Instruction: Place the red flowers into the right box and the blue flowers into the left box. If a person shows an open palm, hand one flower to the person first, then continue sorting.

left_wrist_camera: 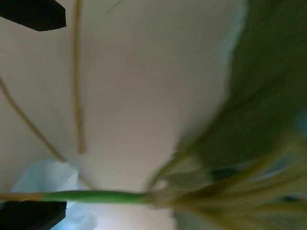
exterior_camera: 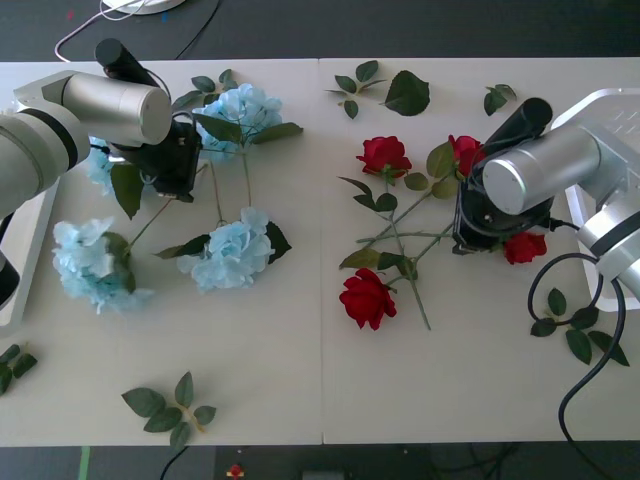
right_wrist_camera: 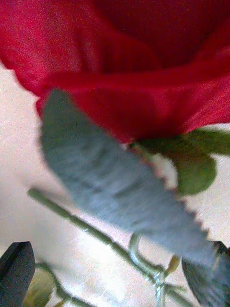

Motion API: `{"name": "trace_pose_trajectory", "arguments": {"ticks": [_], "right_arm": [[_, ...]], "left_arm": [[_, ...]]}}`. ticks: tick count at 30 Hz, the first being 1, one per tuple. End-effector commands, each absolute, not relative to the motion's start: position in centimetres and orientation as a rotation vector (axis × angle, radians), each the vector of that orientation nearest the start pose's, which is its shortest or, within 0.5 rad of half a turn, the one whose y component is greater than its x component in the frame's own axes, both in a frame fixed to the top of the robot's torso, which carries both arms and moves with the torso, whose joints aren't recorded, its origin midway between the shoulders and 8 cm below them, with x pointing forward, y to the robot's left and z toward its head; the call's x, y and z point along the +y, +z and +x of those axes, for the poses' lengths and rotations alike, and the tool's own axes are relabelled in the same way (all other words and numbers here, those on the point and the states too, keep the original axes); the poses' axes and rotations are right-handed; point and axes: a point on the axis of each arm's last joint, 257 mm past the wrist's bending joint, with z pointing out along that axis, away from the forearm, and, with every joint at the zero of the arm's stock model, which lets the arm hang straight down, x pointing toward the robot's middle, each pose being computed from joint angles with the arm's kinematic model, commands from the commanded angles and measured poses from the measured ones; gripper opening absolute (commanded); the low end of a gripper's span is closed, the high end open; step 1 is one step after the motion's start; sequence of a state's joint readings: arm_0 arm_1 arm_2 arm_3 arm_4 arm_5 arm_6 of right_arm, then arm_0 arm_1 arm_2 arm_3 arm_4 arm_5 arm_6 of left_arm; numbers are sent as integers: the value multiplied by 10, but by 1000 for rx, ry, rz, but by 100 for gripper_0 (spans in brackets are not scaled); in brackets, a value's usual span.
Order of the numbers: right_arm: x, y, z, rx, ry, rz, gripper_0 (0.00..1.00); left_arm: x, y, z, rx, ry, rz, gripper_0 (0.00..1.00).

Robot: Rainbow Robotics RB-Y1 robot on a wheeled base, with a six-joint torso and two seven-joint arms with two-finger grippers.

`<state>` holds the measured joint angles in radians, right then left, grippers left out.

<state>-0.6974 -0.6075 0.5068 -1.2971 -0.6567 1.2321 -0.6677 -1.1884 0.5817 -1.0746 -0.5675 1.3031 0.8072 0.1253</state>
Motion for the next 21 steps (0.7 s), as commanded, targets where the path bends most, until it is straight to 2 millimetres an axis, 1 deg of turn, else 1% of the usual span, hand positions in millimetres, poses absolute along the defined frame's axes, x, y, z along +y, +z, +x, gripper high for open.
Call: {"name": "trace_pose_trajectory", "arguments": {"ticks": [1, 3, 11, 13, 14, 15, 16, 17, 18, 19, 21], "right_arm": [[-220, -289, 562, -2210, -694, -2543, 100], [-221, -292, 560, -2220, -678, -2538, 100], [-222, -302, 552, -2234, -633, -2528, 100], [-223, -304, 551, -2241, -625, -2526, 100], [-223, -304, 550, -2241, -623, -2526, 100], [-224, -306, 549, -2240, -618, -2527, 100], [-224, -306, 549, -2239, -618, -2526, 100], [-223, -306, 549, -2235, -621, -2526, 88], [-223, -305, 549, -2234, -627, -2524, 52], [-222, -305, 549, -2231, -627, -2525, 38], [-222, -304, 550, -2228, -634, -2526, 2]], "left_arm": [[248, -227, 673, 1955, -599, -1735, 100], [256, -228, 673, 1946, -581, -1733, 100], [257, -226, 675, 1932, -590, -1738, 100], [258, -226, 675, 1930, -588, -1738, 98], [259, -226, 675, 1932, -585, -1734, 79], [260, -226, 675, 1935, -578, -1724, 47], [260, -225, 676, 1934, -579, -1720, 23], [261, -225, 676, 1931, -577, -1720, 0], [261, -224, 676, 1933, -572, -1712, 0], [261, -224, 676, 1934, -573, -1711, 0], [259, -222, 678, 1934, -583, -1700, 0]]}}
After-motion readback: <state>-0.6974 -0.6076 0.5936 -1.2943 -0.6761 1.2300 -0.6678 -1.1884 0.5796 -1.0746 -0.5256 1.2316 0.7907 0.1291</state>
